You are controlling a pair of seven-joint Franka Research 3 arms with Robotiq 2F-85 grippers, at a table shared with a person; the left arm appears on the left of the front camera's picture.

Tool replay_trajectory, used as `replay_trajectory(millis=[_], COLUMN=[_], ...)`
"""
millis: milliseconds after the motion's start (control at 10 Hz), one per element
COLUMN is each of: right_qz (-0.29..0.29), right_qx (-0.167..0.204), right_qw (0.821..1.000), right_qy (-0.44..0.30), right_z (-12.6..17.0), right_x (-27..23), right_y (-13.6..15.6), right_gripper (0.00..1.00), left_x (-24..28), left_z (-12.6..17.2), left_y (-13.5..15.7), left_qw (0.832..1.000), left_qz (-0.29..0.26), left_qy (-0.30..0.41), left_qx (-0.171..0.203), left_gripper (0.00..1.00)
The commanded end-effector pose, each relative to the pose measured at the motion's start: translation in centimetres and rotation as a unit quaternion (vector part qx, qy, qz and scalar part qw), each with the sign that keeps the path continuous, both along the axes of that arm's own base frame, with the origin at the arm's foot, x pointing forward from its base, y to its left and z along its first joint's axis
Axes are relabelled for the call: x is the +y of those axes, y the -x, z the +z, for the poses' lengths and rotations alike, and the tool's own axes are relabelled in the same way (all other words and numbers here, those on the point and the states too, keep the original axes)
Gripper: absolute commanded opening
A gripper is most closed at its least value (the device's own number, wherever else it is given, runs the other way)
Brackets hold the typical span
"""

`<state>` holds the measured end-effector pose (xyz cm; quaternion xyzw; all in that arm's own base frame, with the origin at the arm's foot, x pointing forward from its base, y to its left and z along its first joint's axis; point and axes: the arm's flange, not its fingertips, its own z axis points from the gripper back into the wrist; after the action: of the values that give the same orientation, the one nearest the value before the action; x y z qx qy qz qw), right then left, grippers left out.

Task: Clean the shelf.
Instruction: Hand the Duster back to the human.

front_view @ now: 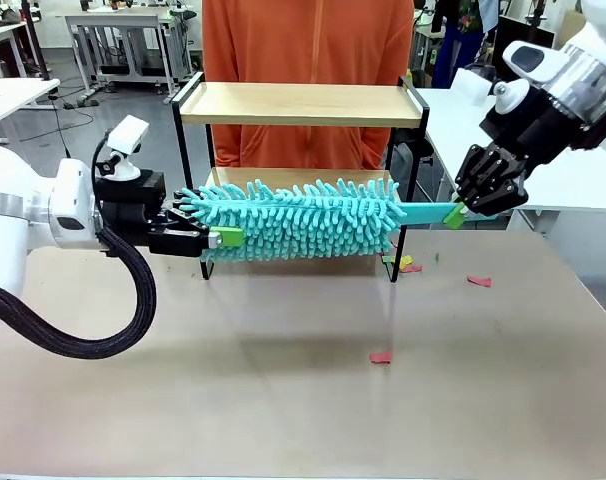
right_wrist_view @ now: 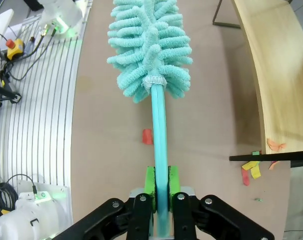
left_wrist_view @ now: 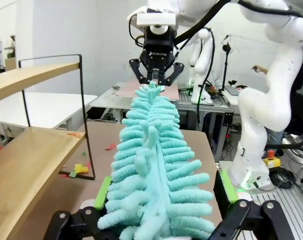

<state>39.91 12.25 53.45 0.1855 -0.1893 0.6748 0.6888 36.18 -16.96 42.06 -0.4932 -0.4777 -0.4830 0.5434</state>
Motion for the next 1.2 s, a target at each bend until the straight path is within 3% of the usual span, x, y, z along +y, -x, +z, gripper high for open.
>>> replay_trajectory(millis=[0,100,200,300,400,1100], right_qz=[0.000,0.000,0.000,0.000,0.000,0.000], right_qx=[0.001,0.001,0.001,0.001,0.001,0.001], right_qw=[1.000,1.000,1.000,1.000,1.000,1.000], right_qy=[-0.004,-0.004,-0.004,-0.004,-0.004,-0.004], right_z=[0.17,0.17,0.17,0.17,0.17,0.17], right_x=[0.34,0.34,0.34,0.34,0.34,0.34], right_y=[0.09,0.09,0.09,0.09,0.09,0.09], right_gripper=[0.13,0.13,0.13,0.13,0.13,0.13], left_x=[0.57,0.65,0.73,0.86,1.01,1.34], left_z=[-1.03,-1.00,-0.94,-0.90,-0.92,-1.12], left_y=[4.16,4.18,4.19,4.18,4.09,4.13], left_qw=[1.000,1.000,1.000,1.000,1.000,1.000], left_qz=[-0.003,-0.004,-0.005,-0.004,0.000,0.003], left_qy=[-0.009,-0.009,-0.009,-0.012,-0.016,0.011], left_qx=[0.008,0.005,0.006,0.004,0.004,-0.009], left_gripper=[0.40,0.40,0.00,0.35,0.00,0.00])
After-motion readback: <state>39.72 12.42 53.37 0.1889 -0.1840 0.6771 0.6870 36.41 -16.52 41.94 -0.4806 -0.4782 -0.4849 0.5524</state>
